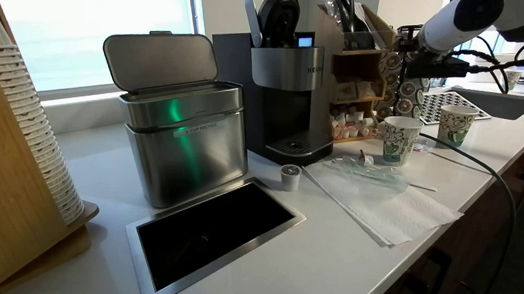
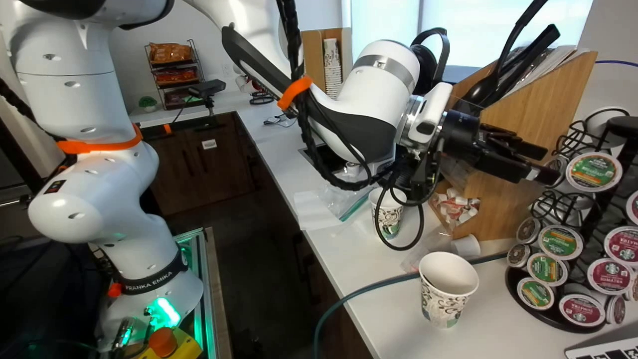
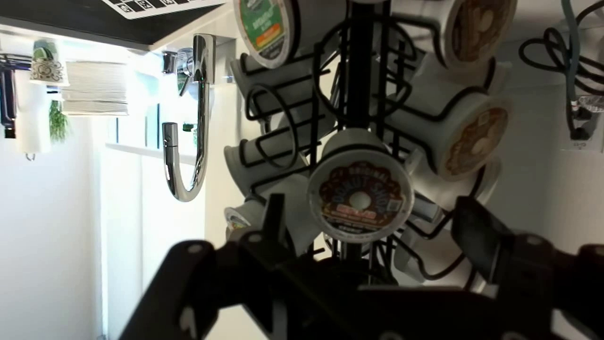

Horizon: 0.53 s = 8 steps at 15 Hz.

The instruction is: Remove one coffee capsule from the holder, then place it on the counter

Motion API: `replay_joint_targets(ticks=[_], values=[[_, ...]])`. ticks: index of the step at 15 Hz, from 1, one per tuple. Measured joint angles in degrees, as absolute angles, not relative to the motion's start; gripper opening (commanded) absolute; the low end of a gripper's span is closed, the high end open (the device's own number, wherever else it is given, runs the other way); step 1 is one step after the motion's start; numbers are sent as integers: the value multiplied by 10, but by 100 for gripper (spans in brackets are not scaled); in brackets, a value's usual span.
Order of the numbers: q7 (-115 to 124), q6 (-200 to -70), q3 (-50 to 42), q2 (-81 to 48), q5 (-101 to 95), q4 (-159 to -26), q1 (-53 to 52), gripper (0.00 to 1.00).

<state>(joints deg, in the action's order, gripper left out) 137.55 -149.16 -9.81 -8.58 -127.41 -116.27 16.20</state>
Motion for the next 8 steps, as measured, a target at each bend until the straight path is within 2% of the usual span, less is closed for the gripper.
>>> replay_joint_targets(ticks=[6, 8], values=[[1381, -1492, -98, -88, -1277, -1163, 162, 33], [1382, -1492, -98, -88, -1278, -1162, 162, 29]])
